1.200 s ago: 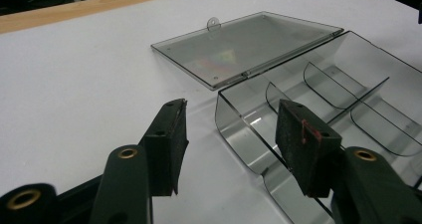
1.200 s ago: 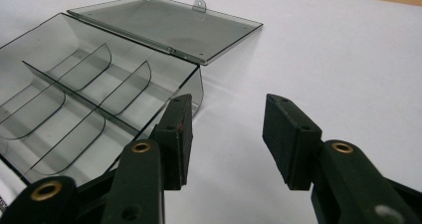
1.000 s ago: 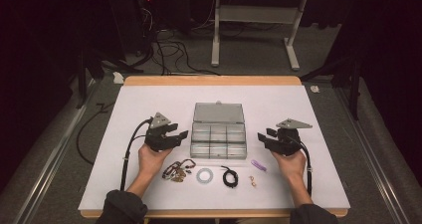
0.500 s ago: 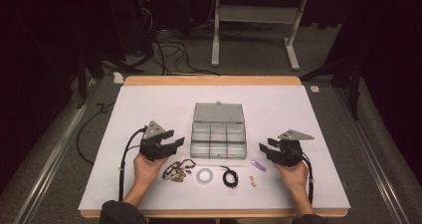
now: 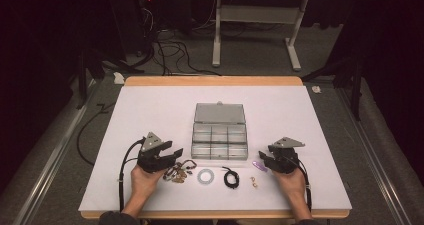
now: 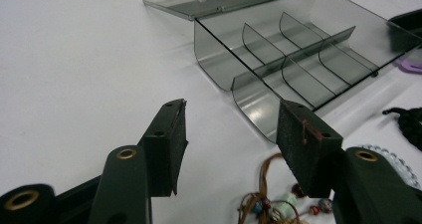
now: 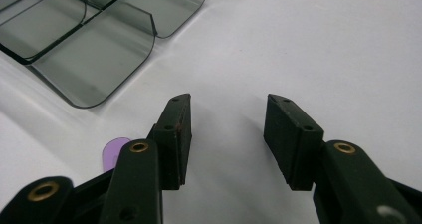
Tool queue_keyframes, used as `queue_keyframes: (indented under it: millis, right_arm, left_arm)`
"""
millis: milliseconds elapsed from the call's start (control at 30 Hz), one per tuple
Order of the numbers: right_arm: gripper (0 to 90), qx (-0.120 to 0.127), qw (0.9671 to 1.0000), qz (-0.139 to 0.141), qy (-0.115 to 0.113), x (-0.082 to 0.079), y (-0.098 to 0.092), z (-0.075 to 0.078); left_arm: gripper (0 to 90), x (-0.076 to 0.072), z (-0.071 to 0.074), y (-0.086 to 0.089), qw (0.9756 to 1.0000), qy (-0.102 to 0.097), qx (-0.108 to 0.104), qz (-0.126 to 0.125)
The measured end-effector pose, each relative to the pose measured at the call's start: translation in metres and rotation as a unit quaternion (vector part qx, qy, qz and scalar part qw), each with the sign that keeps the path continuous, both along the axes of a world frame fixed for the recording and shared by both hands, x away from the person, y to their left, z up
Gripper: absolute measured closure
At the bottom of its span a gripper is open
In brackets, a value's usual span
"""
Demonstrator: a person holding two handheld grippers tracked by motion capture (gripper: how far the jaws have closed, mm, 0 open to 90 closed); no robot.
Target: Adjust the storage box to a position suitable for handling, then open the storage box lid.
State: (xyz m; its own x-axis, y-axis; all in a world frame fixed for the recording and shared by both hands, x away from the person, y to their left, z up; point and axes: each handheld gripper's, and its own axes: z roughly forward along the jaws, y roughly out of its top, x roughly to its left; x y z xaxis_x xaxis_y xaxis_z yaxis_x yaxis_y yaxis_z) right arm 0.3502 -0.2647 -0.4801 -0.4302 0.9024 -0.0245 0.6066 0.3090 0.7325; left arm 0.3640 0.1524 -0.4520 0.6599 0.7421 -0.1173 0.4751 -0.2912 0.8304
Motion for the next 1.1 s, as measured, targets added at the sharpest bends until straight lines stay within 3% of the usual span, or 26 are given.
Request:
queue_keyframes:
  millis: [133, 233, 367, 533, 600, 700, 833, 967, 1100]
  right_arm:
    - [51.0, 0.015, 0.9999, 0.003, 0.007, 0.001, -0.003, -0.001]
    - [50.5, 0.008, 0.9999, 0.004, 0.005, 0.0, -0.001, -0.001]
    - [50.2, 0.006, 1.0, 0.003, 0.002, 0.0, -0.001, -0.001]
    - [50.0, 0.005, 1.0, 0.003, 0.002, 0.0, 0.0, -0.001]
    - [49.9, 0.005, 1.0, 0.002, 0.002, 0.0, -0.001, -0.001]
    - [49.8, 0.005, 1.0, 0.003, 0.001, 0.0, -0.001, -0.001]
    - [49.7, 0.004, 1.0, 0.004, 0.0, 0.0, -0.001, -0.001]
    - [49.4, 0.002, 1.0, 0.004, -0.002, 0.0, -0.001, -0.001]
    - [49.2, 0.001, 1.0, 0.004, -0.002, 0.0, 0.0, -0.001]
  left_arm:
    - [46.2, -0.011, -0.003, 0.0, 0.9999, 0.008, -0.001, -0.006]
    - [47.9, -0.02, -0.006, -0.001, 0.9997, 0.011, 0.015, -0.018]
    - [51.6, -0.027, -0.007, 0.0, 0.9994, 0.02, 0.01, -0.025]
    - [54.3, -0.036, -0.01, 0.0, 0.9992, 0.018, 0.02, -0.028]
    - [55.4, -0.037, -0.013, 0.002, 0.9991, 0.029, 0.019, -0.024]
    - [56.8, -0.039, -0.016, 0.006, 0.9991, 0.026, 0.03, -0.018]
    - [61.8, -0.038, -0.019, 0.014, 0.9993, 0.035, 0.012, -0.002]
    - [69.1, -0.036, -0.021, 0.014, 0.999, 0.031, 0.033, -0.008]
    - [71.9, -0.033, -0.025, 0.011, 0.9988, 0.03, 0.036, -0.01]
